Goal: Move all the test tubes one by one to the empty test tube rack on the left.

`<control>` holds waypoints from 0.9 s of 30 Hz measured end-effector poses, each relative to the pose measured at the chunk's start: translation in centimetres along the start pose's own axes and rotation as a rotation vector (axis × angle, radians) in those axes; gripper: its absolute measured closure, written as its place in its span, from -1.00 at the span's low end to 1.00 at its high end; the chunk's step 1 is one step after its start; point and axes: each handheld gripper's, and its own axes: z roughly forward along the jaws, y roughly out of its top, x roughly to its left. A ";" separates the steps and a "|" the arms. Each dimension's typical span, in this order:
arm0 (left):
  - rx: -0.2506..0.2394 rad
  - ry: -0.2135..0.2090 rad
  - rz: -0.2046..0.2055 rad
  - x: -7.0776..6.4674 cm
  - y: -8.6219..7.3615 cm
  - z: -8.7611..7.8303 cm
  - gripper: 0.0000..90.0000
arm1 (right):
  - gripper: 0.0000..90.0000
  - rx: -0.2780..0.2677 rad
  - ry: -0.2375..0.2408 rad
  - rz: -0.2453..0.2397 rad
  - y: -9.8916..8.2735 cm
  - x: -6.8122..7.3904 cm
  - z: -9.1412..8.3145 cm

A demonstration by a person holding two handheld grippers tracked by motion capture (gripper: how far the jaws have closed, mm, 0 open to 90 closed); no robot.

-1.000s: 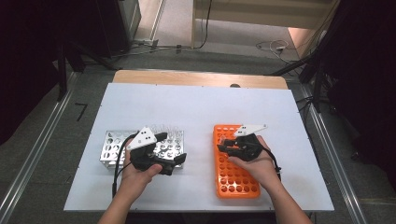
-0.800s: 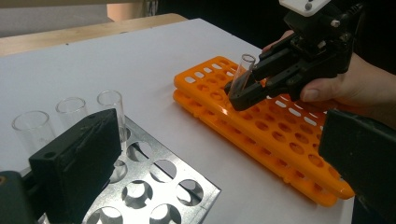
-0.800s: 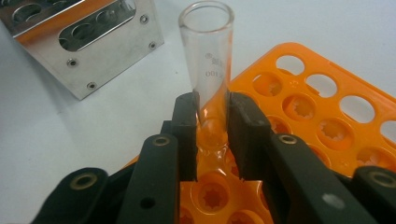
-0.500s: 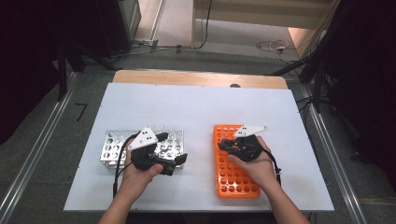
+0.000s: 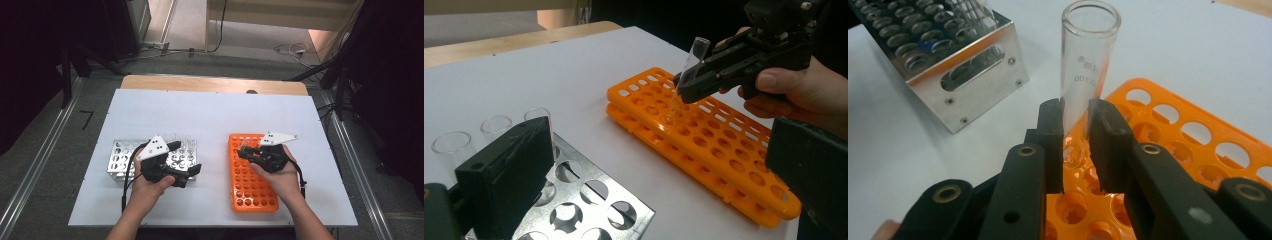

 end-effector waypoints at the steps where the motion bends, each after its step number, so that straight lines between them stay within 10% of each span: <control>1: 0.000 0.001 0.001 0.0 0.0 0.0 -1.00 | 0.65 -0.005 0.000 -0.002 0.1 0.0 -0.2; 27: -0.035 -0.092 0.034 -2.0 0.8 0.4 -0.99 | 0.65 -0.023 0.113 -0.077 1.4 3.9 -0.7</control>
